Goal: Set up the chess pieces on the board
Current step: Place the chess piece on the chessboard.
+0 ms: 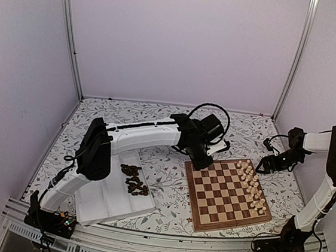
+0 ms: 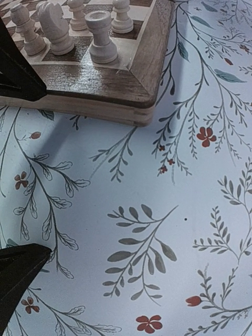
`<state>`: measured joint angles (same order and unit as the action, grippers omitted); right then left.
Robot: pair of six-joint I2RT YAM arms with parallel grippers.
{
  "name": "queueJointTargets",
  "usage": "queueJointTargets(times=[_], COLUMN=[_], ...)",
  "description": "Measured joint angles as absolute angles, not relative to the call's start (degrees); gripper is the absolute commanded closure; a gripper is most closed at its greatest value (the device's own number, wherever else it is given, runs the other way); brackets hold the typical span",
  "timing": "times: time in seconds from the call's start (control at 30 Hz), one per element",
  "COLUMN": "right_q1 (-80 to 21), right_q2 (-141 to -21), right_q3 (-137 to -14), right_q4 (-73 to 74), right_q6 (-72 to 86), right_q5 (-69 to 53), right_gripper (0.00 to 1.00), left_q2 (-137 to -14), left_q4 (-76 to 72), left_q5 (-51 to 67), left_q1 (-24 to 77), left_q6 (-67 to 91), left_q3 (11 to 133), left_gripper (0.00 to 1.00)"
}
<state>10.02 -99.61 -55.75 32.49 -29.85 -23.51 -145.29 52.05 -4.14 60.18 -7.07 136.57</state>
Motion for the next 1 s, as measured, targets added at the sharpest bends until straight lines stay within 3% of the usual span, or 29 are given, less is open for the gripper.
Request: queueJointTargets(times=[0.77, 1.0], right_q1=[10.0, 10.0], right_q2=[-99.6, -99.6], right_q3=[-55.7, -55.7], right_q4=[32.5, 32.5], right_q6=[-29.9, -30.0], right_q5=[-23.5, -23.5], right_gripper=[0.01, 0.01], left_q2=[-147.0, -147.3], left_q4=[51.7, 51.7], left_q5=[-4.8, -4.9], left_q1=[59.9, 59.9], left_q6=[-7.3, -7.4], left_q3=[136.8, 136.9], left_gripper=[1.0, 0.75])
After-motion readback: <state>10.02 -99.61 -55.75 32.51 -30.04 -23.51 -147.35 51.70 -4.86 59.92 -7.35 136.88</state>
